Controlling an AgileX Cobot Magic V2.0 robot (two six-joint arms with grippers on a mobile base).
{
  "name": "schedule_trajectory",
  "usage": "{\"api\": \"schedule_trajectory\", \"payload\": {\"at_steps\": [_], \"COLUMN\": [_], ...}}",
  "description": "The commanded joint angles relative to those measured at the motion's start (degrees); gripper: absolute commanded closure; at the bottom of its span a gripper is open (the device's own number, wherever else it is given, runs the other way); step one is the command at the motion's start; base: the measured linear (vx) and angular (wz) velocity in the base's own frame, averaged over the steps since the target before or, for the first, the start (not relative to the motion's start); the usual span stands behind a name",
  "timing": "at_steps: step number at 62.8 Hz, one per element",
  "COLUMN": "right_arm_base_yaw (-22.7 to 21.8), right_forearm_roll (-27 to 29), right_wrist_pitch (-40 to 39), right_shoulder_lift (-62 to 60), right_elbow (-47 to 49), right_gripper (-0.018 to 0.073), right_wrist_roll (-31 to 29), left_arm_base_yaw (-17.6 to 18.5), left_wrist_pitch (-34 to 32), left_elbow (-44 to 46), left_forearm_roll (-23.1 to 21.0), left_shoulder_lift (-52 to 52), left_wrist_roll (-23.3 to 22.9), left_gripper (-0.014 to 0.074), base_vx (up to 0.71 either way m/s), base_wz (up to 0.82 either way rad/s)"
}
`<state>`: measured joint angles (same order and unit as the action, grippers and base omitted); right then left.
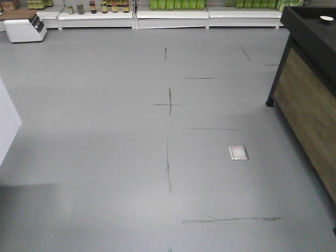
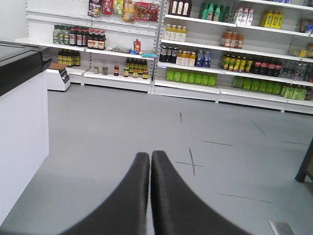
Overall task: Pick three apples into basket with both arms
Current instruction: 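Drive the base across the store floor toward the fruit tables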
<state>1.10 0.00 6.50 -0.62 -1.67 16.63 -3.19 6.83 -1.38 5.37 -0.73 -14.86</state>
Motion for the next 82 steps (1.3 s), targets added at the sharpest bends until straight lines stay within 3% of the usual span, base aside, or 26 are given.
{"api": "schedule_trajectory", "payload": {"at_steps": [1, 82], "right_arm_base_yaw": [-0.4, -0.4], "right_forearm_roll": [-0.4, -0.4], "right_wrist_pitch": [-4.0, -4.0], "right_shoulder_lift": [-0.6, -0.6], "right_elbow": [-0.8, -0.8], "right_gripper": [0.0564, 0.0564], "right_wrist_roll": [-0.3, -0.3], "left_arm_base_yaw": [-0.2, -0.2], "left_wrist_pitch": [-4.3, -4.3], "left_elbow": [-1.3, -1.3], "left_forearm_roll": [-0.3, -0.3], "left_shoulder_lift": [-0.8, -0.8], "left_wrist_roll": [-0.4, -0.4], "left_gripper": [0.0603, 0.0603], "base_vx": [0.00, 0.00], "base_wz": [0.00, 0.00]}}
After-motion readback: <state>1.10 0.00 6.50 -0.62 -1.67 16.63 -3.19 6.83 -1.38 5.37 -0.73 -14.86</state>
